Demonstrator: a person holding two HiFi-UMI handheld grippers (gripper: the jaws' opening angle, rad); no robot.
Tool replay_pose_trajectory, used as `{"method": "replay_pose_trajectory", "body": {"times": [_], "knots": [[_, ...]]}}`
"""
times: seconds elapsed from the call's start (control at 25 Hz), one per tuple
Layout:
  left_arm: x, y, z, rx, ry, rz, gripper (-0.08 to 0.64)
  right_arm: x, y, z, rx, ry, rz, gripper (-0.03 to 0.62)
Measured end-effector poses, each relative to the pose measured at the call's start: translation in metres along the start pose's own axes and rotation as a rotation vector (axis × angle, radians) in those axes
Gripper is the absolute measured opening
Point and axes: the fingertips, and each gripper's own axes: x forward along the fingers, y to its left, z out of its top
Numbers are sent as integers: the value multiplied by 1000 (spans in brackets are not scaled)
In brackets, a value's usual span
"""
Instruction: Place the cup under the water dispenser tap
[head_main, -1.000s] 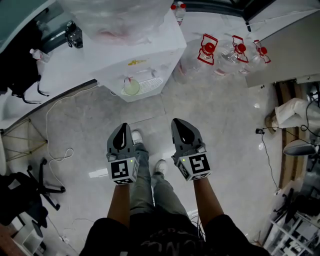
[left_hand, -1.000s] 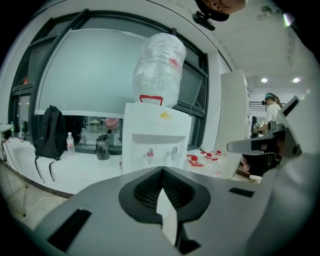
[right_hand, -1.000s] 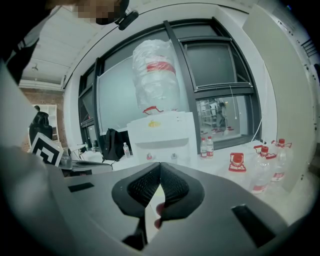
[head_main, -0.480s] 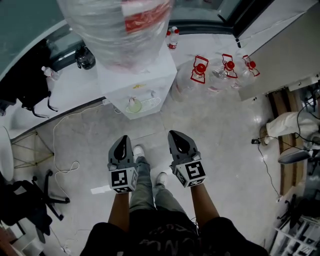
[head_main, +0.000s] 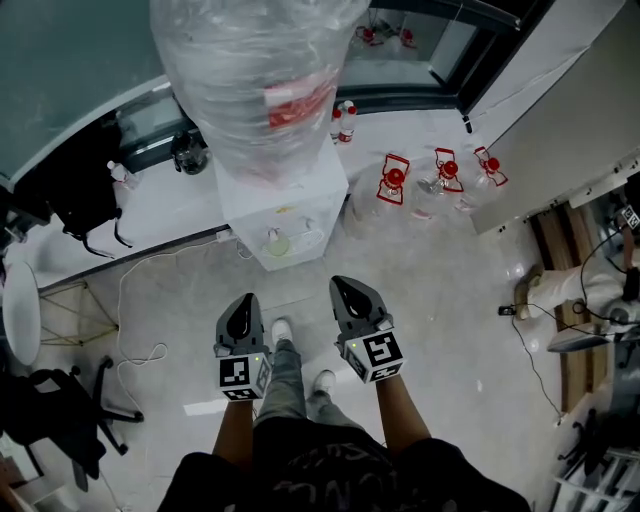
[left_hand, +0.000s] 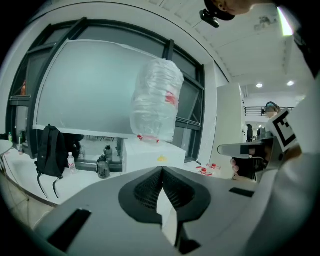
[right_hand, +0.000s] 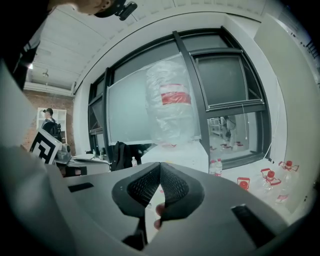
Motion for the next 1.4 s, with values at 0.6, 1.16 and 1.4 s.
{"method": "replay_pose_trajectory", "body": {"times": [0.6, 1.16, 1.4], "knots": [[-37, -23, 46, 20, -85, 11, 15, -45, 12, 40, -94, -25, 30, 14], [-88, -43, 61, 35, -134, 35, 15, -95, 23, 37, -118, -20, 46, 12], [-106, -57, 71, 66, -162, 26, 15, -114, 25, 48, -138, -71, 43, 12]]}}
